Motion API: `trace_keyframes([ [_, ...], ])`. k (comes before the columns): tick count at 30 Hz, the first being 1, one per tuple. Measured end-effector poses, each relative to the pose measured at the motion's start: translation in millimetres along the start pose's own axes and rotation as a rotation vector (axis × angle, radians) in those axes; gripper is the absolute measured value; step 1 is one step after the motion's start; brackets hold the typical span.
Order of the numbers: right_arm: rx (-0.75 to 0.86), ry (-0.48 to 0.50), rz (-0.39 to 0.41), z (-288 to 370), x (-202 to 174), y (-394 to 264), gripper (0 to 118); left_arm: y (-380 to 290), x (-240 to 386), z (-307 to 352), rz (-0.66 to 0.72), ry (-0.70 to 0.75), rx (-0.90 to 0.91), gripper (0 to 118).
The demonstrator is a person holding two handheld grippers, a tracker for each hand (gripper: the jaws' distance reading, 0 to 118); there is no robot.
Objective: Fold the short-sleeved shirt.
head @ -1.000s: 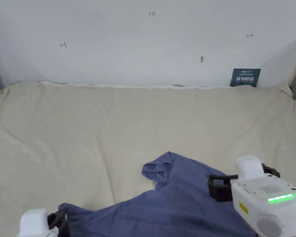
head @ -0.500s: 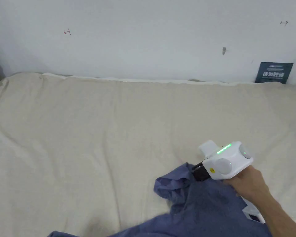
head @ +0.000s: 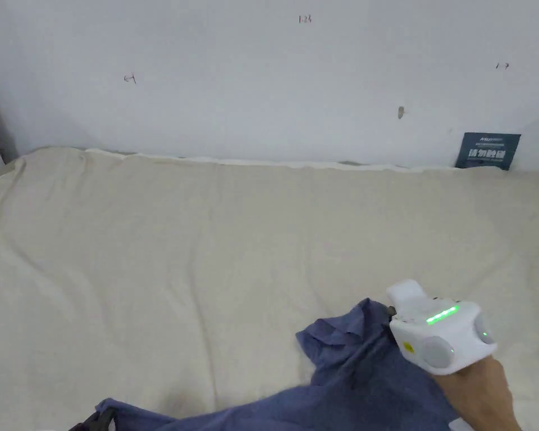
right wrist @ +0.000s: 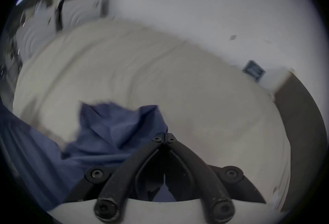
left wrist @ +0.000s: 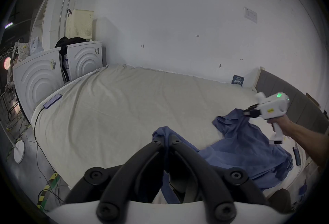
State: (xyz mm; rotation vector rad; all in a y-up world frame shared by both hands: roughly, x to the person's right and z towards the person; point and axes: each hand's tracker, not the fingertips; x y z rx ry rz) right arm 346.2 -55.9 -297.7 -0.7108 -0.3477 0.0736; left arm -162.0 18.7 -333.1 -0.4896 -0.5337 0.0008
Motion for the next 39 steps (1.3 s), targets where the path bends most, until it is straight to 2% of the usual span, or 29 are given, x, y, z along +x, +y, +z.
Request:
trace_keyframes([
  [2,0.116,-0.088,-0.064,53.3,29.3,-1.4,0,9.3,0.5,5.4,-0.005,0.004,0.035,3],
  [5,0.231,-0.145,-0.158,142.1,67.6,13.0,0,38.2,7.5,16.0,0.047,-0.042,0.127,3],
  [10,0.434,-0.269,-0.194,281.2,114.2,51.8,0,114.9,27.1,31.7,0.061,-0.108,0.300,3],
  [15,0.603,-0.298,-0.277,391.7,136.6,113.5,0,217.7,52.1,42.0,0.085,-0.175,0.407,3],
  [17,0.655,-0.275,-0.277,424.4,140.0,138.5,0,258.2,62.9,45.9,0.074,-0.167,0.439,3],
  [18,0.687,-0.309,-0.255,439.1,138.4,151.0,0,278.6,66.8,47.6,0.076,-0.172,0.445,3],
  [21,0.729,-0.397,-0.213,465.0,138.3,183.7,0,330.9,71.0,47.2,0.116,-0.177,0.446,3],
  [24,0.754,-0.362,-0.251,472.9,142.6,204.6,0,362.1,73.8,49.6,0.113,-0.147,0.462,3],
  [30,0.774,-0.428,-0.234,452.5,140.8,225.1,0,391.7,72.5,29.2,0.111,-0.162,0.469,3],
  [36,0.757,-0.427,-0.289,417.6,160.9,251.0,0,421.2,74.0,-17.8,0.122,-0.165,0.419,3],
  [39,0.734,-0.437,-0.291,401.7,165.6,258.5,0,430.1,77.9,-38.5,0.114,-0.176,0.425,3],
])
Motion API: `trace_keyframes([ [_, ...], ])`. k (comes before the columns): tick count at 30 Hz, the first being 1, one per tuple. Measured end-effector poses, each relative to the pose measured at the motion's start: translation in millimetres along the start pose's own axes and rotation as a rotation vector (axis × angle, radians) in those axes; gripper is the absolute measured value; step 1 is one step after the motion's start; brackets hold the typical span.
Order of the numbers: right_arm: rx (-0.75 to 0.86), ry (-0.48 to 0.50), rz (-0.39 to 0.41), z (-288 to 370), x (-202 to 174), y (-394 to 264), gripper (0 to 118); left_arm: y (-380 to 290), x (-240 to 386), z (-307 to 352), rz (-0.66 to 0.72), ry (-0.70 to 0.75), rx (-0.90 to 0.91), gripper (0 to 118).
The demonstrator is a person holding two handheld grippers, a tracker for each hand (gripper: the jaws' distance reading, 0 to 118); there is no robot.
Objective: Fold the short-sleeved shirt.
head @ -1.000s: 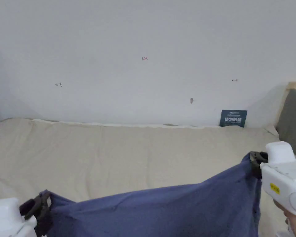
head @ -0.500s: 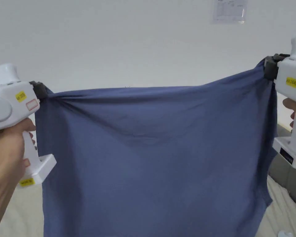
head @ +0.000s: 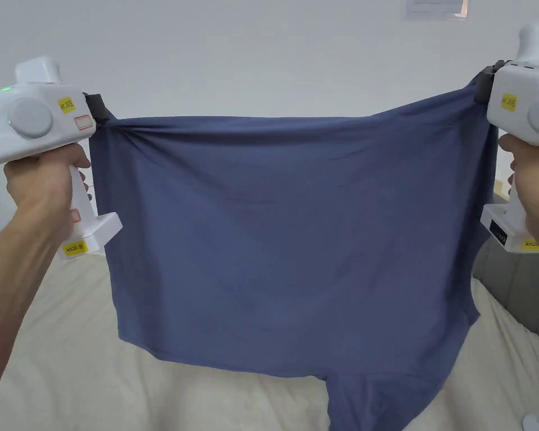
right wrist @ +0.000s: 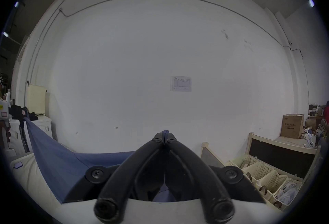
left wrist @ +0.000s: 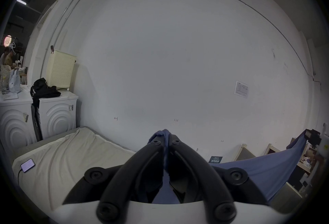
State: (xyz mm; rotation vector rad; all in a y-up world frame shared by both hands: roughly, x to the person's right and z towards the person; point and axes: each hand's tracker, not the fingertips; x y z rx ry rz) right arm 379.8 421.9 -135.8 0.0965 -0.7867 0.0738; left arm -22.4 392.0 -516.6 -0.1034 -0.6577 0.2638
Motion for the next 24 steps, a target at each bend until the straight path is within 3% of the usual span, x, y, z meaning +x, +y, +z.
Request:
trace_keyframes([
  [5,-0.014,-0.003,0.031,-10.0,0.4,-16.5,0,-6.9,-2.6,-23.8,0.006,-0.021,-0.013,3],
  [11,-0.071,0.052,-0.005,7.8,6.2,-67.7,0,-57.7,-14.8,-8.2,-0.031,-0.019,-0.059,3],
  [14,-0.095,0.076,-0.028,36.0,9.3,-105.0,0,-103.0,-28.1,15.4,0.037,-0.016,-0.163,3],
  [16,-0.127,0.097,-0.056,63.7,9.9,-132.5,0,-139.8,-31.3,37.6,0.036,0.104,-0.220,3],
  [18,-0.147,0.099,-0.048,92.2,11.9,-159.9,0,-172.4,-37.7,63.0,0.045,0.024,-0.207,3],
  [21,-0.171,0.088,-0.022,148.3,16.6,-205.1,0,-221.1,-49.4,102.0,0.060,0.039,-0.248,3],
  [24,-0.257,0.089,-0.108,190.7,30.2,-256.6,0,-262.4,-68.5,138.5,0.088,0.065,-0.301,3],
])
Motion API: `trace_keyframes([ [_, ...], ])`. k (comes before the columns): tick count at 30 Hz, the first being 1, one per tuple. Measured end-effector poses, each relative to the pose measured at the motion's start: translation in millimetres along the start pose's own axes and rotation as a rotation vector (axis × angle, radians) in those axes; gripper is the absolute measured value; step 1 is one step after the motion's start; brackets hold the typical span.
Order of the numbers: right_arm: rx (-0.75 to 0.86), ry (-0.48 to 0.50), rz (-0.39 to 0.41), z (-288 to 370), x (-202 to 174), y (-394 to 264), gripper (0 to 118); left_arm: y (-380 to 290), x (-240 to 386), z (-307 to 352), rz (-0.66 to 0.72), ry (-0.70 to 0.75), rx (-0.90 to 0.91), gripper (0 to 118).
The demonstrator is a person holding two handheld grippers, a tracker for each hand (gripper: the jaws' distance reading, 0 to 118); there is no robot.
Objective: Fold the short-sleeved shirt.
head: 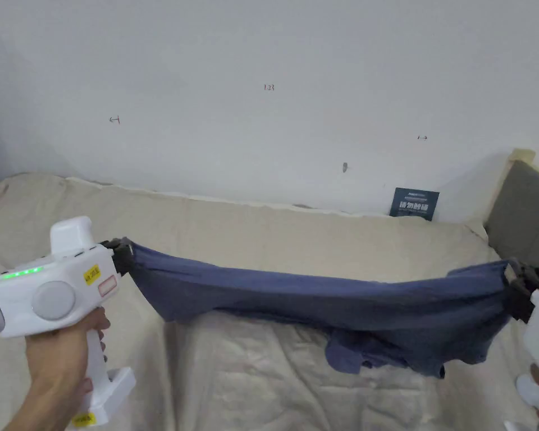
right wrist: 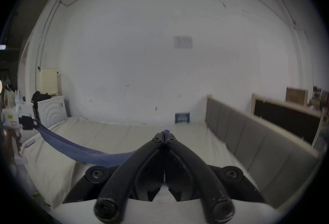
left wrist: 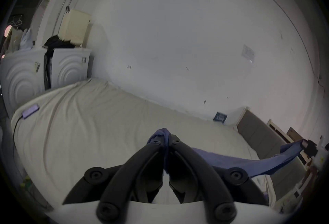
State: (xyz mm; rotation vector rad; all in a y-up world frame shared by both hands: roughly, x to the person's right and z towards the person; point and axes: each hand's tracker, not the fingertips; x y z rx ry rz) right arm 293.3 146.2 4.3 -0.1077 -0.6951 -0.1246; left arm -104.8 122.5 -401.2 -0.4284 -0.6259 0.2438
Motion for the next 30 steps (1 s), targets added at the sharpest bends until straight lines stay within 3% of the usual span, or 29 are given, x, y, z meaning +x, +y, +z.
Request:
trace_keyframes([
  [4,-0.126,-0.078,-0.118,36.0,16.0,-78.1,0,-72.6,-42.4,26.6,0.066,0.061,-0.090,3],
  [9,-0.321,-0.117,-0.267,60.4,13.6,-174.4,0,-161.5,-82.3,33.6,-0.048,0.148,-0.264,3],
  [11,-0.405,-0.128,-0.287,59.5,11.8,-204.2,0,-191.1,-95.0,33.4,-0.048,0.189,-0.324,3],
  [16,-0.536,-0.139,-0.166,61.6,-1.4,-253.0,0,-235.1,-121.2,42.4,0.013,0.221,-0.336,3],
  [19,-0.538,-0.161,-0.174,64.2,-2.8,-264.4,0,-240.6,-121.9,41.3,-0.064,0.289,-0.384,3],
  [21,-0.518,-0.162,-0.177,70.8,-3.2,-267.4,1,-240.1,-120.8,40.2,-0.109,0.246,-0.362,6],
  [22,-0.487,-0.174,-0.152,73.2,-4.5,-265.4,12,-238.3,-105.2,48.1,-0.147,0.247,-0.375,18],
  [23,-0.452,-0.202,-0.118,76.3,-7.1,-261.4,39,-236.8,-101.4,51.1,-0.155,0.255,-0.373,38],
  [24,-0.419,-0.224,-0.096,83.9,-10.8,-252.3,88,-235.2,-100.1,55.5,-0.160,0.252,-0.361,78],
  [25,-0.382,-0.204,-0.092,90.2,-13.0,-244.1,112,-232.7,-99.6,61.7,-0.153,0.246,-0.349,109],
  [26,-0.323,-0.202,-0.083,98.6,-15.0,-235.3,116,-228.0,-95.4,70.3,-0.146,0.245,-0.338,118],
  [30,-0.140,-0.208,0.059,123.5,-34.2,-200.6,116,-197.3,-99.0,101.3,-0.041,0.252,-0.198,118],
])
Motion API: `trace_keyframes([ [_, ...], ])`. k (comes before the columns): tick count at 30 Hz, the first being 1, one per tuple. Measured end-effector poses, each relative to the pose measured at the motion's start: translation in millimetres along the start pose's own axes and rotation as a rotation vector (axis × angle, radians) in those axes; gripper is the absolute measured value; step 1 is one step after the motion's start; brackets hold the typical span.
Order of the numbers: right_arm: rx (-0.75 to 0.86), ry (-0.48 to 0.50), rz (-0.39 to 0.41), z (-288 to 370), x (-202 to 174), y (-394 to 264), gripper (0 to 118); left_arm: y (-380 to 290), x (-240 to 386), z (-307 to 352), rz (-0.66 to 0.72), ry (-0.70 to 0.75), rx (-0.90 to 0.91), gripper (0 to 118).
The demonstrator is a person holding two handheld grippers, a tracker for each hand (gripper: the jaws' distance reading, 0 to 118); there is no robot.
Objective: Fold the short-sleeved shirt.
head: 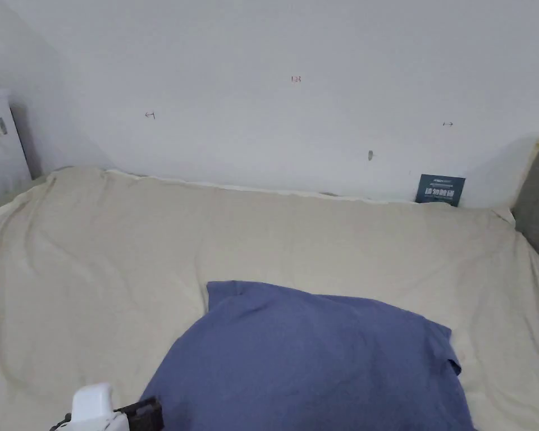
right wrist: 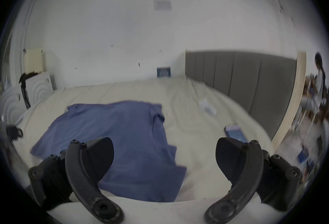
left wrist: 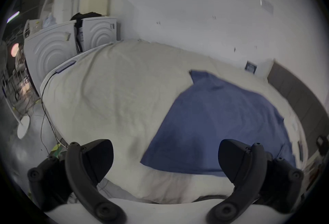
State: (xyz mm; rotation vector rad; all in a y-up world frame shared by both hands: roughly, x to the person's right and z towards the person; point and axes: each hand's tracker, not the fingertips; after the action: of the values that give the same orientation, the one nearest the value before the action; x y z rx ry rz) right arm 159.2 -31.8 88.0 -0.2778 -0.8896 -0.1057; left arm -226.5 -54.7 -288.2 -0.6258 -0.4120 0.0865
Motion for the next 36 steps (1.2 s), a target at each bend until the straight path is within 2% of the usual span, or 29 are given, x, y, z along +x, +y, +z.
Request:
trace_keyframes([
  [2,0.014,0.013,0.074,3.0,-9.3,11.4,115,13.8,-8.7,12.4,0.008,-0.021,0.039,118],
  [3,0.014,0.040,0.097,4.7,-12.3,15.5,109,20.5,-12.4,17.6,-0.002,-0.019,0.049,115],
  [4,0.012,0.080,0.094,6.2,-14.0,17.6,96,22.6,-18.3,19.2,-0.030,-0.038,0.067,106],
  [5,0.013,0.105,0.083,7.5,-15.6,18.0,96,25.5,-22.6,22.4,-0.079,-0.074,0.073,106],
  [6,0.009,0.116,0.085,6.0,-17.5,19.5,90,28.2,-26.7,25.7,-0.133,-0.093,0.076,100],
  [7,-0.001,0.112,0.106,4.7,-20.7,18.9,72,29.1,-29.7,27.9,-0.200,-0.077,0.084,81],
  [8,-0.008,0.105,0.124,2.9,-23.5,17.3,33,24.7,-28.0,27.1,-0.259,-0.033,0.074,36],
  [9,0.013,0.103,0.161,3.1,-26.3,12.8,0,20.9,-32.0,23.1,-0.302,0.026,0.055,0],
  [10,-0.003,0.105,0.133,-0.1,-29.5,8.1,0,19.3,-35.1,19.9,-0.295,-0.068,0.020,0],
  [11,-0.035,0.151,0.111,-2.0,-30.9,5.9,0,17.6,-40.0,15.5,-0.268,-0.113,-0.032,0],
  [16,-0.060,0.145,0.120,-8.3,-42.1,-1.7,0,-3.6,-34.7,-7.4,-0.311,-0.072,-0.151,1],
  [17,-0.070,0.152,0.122,-8.7,-43.6,-4.4,0,-7.5,-34.8,-12.9,-0.311,-0.084,-0.190,17],
  [18,-0.077,0.158,0.122,-11.8,-42.4,-0.5,0,-11.8,-35.4,-19.4,-0.307,-0.081,-0.209,69],
  [19,-0.080,0.158,0.125,-11.9,-43.7,-3.2,0,-17.7,-34.0,-28.4,-0.314,-0.057,-0.241,109],
  [20,-0.087,0.156,0.130,-11.9,-44.7,-5.8,0,-22.6,-32.6,-35.2,-0.325,-0.046,-0.280,118],
  [21,-0.094,0.154,0.136,-11.7,-45.3,-9.0,0,-25.5,-32.5,-38.6,-0.342,-0.053,-0.268,114],
  [23,-0.108,0.153,0.143,-14.9,-40.6,-9.1,0,-27.0,-26.2,-47.2,-0.330,-0.065,-0.256,114],
  [25,-0.136,0.166,0.114,-16.4,-36.1,-13.8,0,-30.1,-18.4,-56.2,-0.383,-0.060,-0.293,110],
  [27,-0.158,0.138,0.079,-16.4,-30.0,-12.5,0,-37.3,-14.7,-65.1,-0.411,-0.050,-0.335,82],
  [28,-0.164,0.133,0.074,-16.4,-27.9,-14.8,0,-43.9,-21.5,-82.4,-0.394,-0.054,-0.344,82],
  [29,-0.163,0.130,0.076,-15.5,-25.9,-18.0,0,-40.6,-21.2,-77.7,-0.371,-0.040,-0.311,74],
  [31,-0.151,0.148,0.070,-12.1,-16.2,-24.3,0,-30.4,-23.2,-69.1,-0.360,-0.063,-0.321,28],
  [32,-0.135,0.200,0.034,-9.6,-11.6,-28.4,3,-30.6,-27.0,-72.1,-0.374,-0.057,-0.310,2],
  [33,-0.155,0.181,0.031,-8.5,-8.8,-32.3,27,-28.2,-28.0,-71.0,-0.403,-0.026,-0.300,1],
  [34,-0.176,0.164,0.033,-6.9,-7.6,-34.7,56,-25.5,-28.1,-65.6,-0.406,-0.033,-0.281,1],
  [35,-0.222,0.135,0.060,-8.9,-6.7,-38.9,56,-23.0,-28.9,-61.6,-0.397,-0.053,-0.279,1],
  [36,-0.256,0.113,0.078,-12.8,-6.2,-44.3,66,-21.6,-21.5,-51.8,-0.383,-0.079,-0.272,1],
])
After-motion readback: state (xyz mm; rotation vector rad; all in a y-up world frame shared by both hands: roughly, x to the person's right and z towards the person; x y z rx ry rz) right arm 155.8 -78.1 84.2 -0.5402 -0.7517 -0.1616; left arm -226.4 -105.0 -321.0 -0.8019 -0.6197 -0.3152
